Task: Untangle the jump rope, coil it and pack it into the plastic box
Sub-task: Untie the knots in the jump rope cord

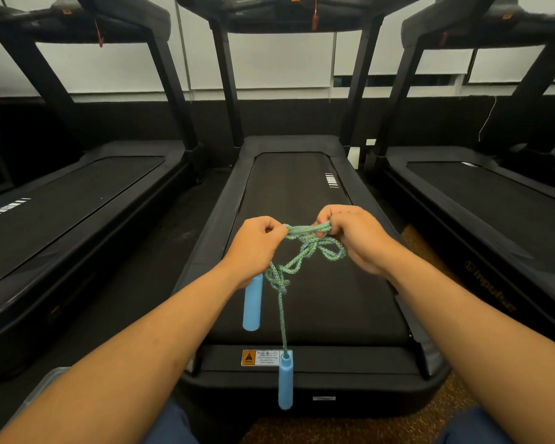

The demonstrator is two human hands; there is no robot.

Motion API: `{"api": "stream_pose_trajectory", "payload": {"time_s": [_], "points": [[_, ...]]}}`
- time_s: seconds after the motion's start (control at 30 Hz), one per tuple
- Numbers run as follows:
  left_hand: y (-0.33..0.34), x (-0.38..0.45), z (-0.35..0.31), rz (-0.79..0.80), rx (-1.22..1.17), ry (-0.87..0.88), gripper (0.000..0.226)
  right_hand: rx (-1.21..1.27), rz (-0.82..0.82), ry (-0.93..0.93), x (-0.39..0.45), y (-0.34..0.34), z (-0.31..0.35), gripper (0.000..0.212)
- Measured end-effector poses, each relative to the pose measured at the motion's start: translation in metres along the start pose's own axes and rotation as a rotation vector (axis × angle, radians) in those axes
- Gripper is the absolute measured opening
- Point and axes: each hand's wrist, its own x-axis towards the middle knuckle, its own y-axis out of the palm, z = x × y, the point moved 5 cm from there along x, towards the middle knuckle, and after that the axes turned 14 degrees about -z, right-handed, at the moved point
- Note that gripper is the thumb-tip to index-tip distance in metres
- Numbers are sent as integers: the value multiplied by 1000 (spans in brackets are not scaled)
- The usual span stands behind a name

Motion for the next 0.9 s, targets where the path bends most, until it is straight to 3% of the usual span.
{"api": "stream_pose_trajectory", "payload": {"time_s": [0.27,0.37,0.57,0.77,0.9], "points": [[2,-1,-5,4,-79,-26,23,629,86,221,3,-7,-8,14],[3,-1,-3,7,-80,-34,22,746,202,220,3,-6,-6,8],[-1,2,1,31,-196,-82,23,648,275,183,2,-6,-5,22],[-3,3,-5,13,-315,-137,19,212,336,34,-4,2,-13,16],[-6,7,-1,-22,-358,-162,13,45,587,60,-19,2,-7,60]]}}
